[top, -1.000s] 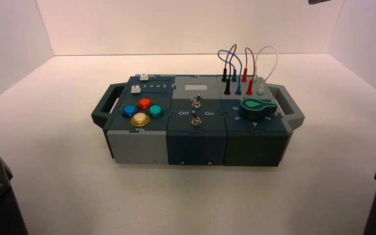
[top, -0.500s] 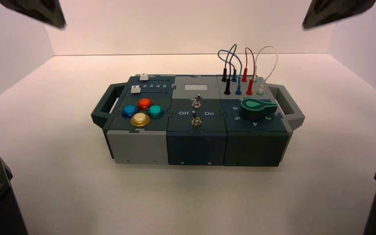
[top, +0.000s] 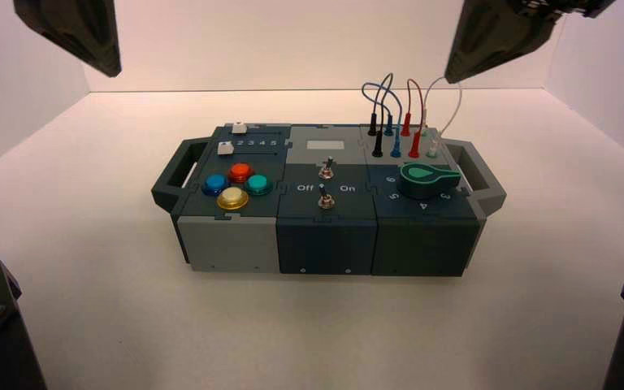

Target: Move the bottom slider to position 3.

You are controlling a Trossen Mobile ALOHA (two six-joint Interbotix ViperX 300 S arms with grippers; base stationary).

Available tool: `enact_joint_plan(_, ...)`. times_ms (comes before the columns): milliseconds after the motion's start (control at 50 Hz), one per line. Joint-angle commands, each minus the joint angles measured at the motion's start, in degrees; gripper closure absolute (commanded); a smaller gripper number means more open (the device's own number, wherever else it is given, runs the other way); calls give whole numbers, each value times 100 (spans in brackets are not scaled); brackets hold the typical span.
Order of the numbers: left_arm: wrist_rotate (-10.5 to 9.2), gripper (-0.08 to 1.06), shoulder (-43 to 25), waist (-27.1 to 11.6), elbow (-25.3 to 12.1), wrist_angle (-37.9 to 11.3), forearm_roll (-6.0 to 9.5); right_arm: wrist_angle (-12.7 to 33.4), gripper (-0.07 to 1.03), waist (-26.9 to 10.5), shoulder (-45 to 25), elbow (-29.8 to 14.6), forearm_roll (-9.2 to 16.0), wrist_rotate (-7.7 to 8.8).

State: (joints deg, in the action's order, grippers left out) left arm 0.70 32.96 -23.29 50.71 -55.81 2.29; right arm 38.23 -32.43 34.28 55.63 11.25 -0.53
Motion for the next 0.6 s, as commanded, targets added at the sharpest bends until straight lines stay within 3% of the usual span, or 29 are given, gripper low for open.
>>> enact_joint_plan(20, 35, 101, -9, -9, -141, -18, -18, -114, 99, -79, -62, -211, 97, -9)
enact_joint_plan(360, 26, 101, -782, -9, -255, 53, 0, -378, 99, -202, -501, -325, 387, -9)
enact_joint_plan(600, -9, 101, -1257, -9, -290, 308, 35, -659, 99, -387, -1213, -483, 501, 0)
